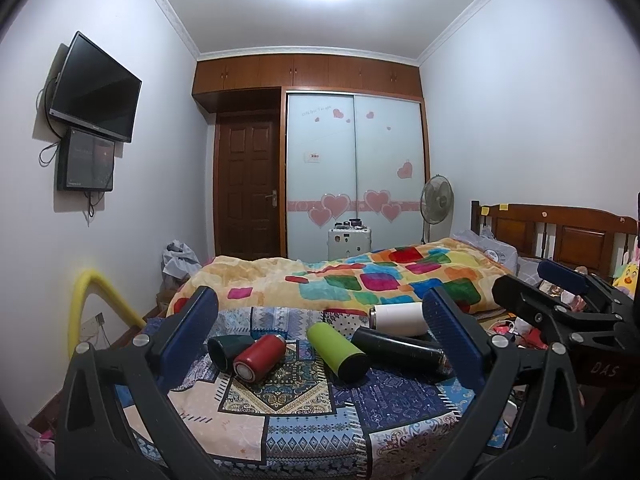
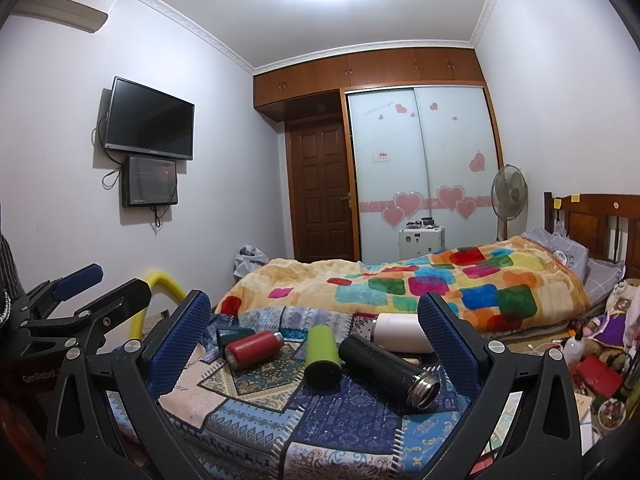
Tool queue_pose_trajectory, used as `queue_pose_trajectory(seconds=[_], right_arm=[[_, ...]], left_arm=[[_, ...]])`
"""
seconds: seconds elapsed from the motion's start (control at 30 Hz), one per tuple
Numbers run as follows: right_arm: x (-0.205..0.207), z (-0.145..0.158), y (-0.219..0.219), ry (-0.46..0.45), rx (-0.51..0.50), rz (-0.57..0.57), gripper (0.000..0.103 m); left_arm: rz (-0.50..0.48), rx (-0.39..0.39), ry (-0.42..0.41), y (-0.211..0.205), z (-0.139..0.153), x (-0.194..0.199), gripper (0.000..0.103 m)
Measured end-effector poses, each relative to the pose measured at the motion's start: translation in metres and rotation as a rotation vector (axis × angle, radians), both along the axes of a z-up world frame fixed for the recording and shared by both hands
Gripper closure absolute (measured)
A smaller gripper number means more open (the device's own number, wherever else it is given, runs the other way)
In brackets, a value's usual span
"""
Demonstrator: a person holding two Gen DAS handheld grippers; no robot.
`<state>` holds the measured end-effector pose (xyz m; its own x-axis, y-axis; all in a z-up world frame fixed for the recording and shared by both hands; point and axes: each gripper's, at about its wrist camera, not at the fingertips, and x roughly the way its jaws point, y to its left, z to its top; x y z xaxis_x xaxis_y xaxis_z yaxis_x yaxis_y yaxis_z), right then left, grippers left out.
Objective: Flip cup upright
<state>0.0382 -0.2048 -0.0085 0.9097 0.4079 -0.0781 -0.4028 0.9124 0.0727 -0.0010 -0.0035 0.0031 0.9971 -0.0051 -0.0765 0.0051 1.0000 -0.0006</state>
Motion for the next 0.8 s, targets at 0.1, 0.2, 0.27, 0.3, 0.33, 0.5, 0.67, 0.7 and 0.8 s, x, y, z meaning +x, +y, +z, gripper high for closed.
queue_pose_trajectory(seconds=[0.1, 0.2, 0.27, 0.3, 0.33, 0.5, 0.67, 0.7, 0.8], right_arm=[[0.0001, 0.0001, 0.0000, 0.000, -0.001, -0.001, 0.000], [0.0002, -0.0004, -0.0001, 0.000, 0.002, 0.000, 0.000], [0.0002, 0.0003, 0.0001, 0.000, 0.001, -0.001, 0.000], [0.0005, -0.0006, 0.0002, 0.000, 0.001, 0.000, 0.000], [0.0002, 0.0003, 0.0002, 0.000, 0.001, 0.000, 0.000], [0.0010, -0.0003, -0.0006, 0.001, 0.003, 0.001, 0.000], [0.0011, -0.0004, -0.0007, 0.001, 0.003, 0.001, 0.000], [0.0011, -0.0013, -0.0010, 0.002, 0.004, 0.001, 0.000], [0.0043, -0.0034, -0.0001, 0.003, 0.005, 0.002, 0.000]], left_arm=[[0.000, -0.001, 0.000, -0.0002, 0.0004, 0.0000, 0.000], [-0.002, -0.002, 0.001, -0.0006, 0.0002, -0.0002, 0.000], [0.000, -0.002, 0.000, -0.0005, -0.0002, -0.0001, 0.000], [-0.003, -0.003, 0.001, -0.0002, -0.0001, -0.0001, 0.000], [-0.003, -0.003, 0.001, 0.0002, 0.0001, -0.0001, 0.000], [0.002, 0.000, -0.002, -0.0006, -0.0012, 0.0003, 0.000], [0.001, 0.006, -0.004, -0.0010, -0.0010, 0.0002, 0.000], [0.001, 0.008, -0.004, -0.0010, -0.0012, 0.0004, 0.000], [0.001, 0.005, -0.002, -0.0016, -0.0018, 0.0005, 0.000]])
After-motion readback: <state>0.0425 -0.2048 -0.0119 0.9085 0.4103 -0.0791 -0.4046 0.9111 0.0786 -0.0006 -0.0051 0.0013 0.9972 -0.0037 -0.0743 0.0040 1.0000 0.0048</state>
